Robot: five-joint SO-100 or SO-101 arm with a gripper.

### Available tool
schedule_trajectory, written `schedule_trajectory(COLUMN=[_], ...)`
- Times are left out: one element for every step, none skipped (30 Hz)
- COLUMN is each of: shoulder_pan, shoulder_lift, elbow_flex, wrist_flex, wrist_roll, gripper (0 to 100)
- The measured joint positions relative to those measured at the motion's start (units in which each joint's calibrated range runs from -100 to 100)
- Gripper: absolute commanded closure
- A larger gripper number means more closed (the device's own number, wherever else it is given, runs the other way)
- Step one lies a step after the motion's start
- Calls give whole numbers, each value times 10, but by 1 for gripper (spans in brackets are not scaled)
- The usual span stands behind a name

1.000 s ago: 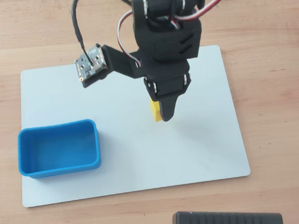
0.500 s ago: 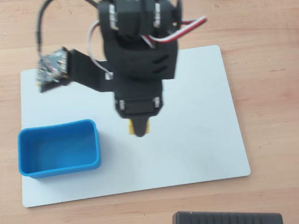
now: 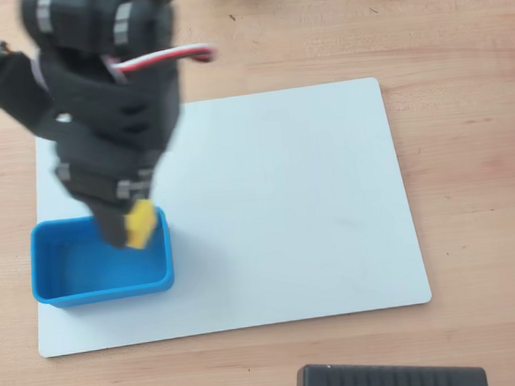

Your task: Pick up yellow cube and drop it in the blue rectangular bin

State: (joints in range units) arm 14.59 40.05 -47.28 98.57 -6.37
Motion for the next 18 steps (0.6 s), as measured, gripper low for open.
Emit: schedule_trajectory(shoulder_pan=[8,16,22,26,30,32,32,32,31,31,30,30,31,31,31,31,31,31], shoulder_lift=[6,9,14,19,26,31,35,38,38,38,38,38,38,38,38,38,38,38], elbow_flex=[-5,-9,-15,-21,-26,-28,-30,-31,-31,-31,-31,-31,-31,-31,-31,-31,-31,-31], wrist_flex=[0,0,0,0,0,0,0,1,1,1,1,1,1,1,1,1,1,1], wrist_roll=[-1,-2,-2,-2,-2,-2,-2,-2,-2,-2,-2,-2,-2,-2,-2,-2,-2,-2], gripper=[95,95,95,95,94,92,90,86,85,84,84,83,83,82,82,82,82,83])
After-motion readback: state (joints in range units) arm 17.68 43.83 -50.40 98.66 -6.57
